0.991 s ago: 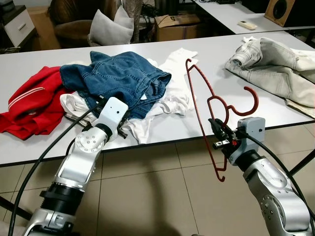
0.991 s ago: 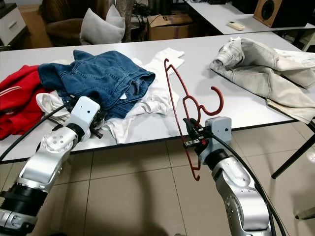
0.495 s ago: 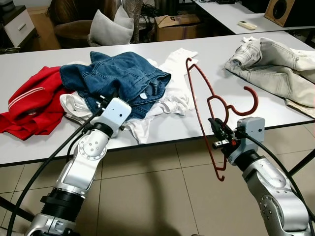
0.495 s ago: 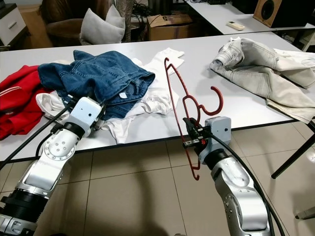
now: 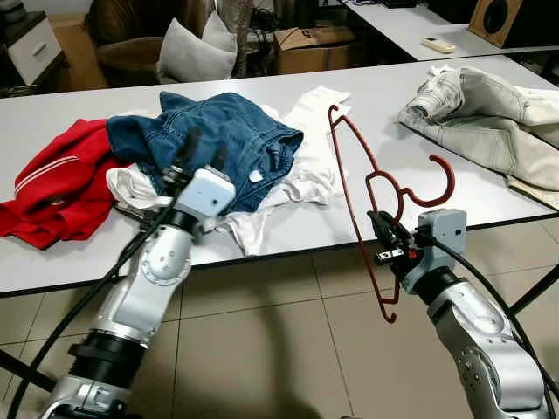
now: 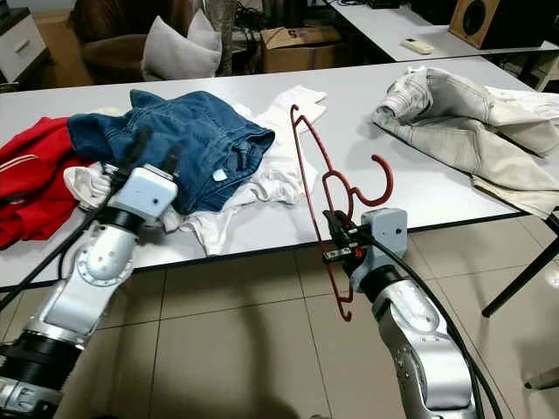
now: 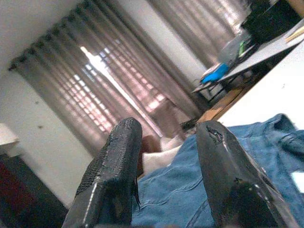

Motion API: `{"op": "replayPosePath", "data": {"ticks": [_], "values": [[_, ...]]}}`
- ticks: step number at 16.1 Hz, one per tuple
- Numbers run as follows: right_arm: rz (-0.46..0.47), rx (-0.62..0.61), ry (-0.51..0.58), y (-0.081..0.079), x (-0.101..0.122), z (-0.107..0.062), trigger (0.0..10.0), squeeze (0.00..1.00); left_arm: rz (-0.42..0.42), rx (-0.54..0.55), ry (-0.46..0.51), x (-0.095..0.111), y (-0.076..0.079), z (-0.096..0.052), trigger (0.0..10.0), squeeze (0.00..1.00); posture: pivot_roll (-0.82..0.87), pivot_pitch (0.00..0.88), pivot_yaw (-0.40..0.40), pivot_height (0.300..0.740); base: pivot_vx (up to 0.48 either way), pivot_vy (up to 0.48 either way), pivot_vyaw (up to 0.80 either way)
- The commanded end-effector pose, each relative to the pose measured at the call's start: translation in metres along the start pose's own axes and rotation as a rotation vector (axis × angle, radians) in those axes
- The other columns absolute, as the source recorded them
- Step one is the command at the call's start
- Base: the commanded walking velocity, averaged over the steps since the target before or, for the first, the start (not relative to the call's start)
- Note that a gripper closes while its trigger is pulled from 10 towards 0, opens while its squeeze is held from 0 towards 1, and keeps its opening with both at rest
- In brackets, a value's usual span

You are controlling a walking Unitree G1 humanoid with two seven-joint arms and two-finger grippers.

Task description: Hang hanger

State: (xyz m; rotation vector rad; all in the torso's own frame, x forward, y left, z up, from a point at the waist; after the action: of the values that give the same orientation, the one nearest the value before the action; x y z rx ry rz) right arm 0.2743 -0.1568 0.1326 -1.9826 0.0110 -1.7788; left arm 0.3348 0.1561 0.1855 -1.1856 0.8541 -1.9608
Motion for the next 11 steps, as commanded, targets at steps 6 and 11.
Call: {"op": "replayPosePath", "data": {"ticks": [6, 11], "values": [[0.003, 0.009, 0.012, -0.003, 0.001, 0.001, 10.0, 0.00, -0.111, -0.224, 0.010, -0.005, 0.019, -0.010, 10.0, 0.00, -0.21, 0.000, 0.059, 0.740, 0.000, 0.000, 0.00], [0.004, 0.013, 0.009, -0.005, 0.000, 0.003, 10.0, 0.00, -0.080, -0.488, 0.125, 0.017, 0.059, -0.025, 10.0, 1.00, -0.21, 0.000, 0.063, 0.740, 0.000, 0.000, 0.00]]}}
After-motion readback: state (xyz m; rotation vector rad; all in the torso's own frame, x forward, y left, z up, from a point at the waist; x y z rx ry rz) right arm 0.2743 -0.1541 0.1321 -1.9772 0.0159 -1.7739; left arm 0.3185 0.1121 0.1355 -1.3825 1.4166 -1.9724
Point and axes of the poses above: a point about 5 cm out from each wrist's last joint towards the gripper, its own z axis pointing out of the wrist towards the gripper, its own x axis along the axis of the wrist's last joint, y = z × x, the point moved 2 cm from there along z, pointing out of the wrist towards the gripper, and after that the axes turned 15 degrees about z, right-handed, at the moved point
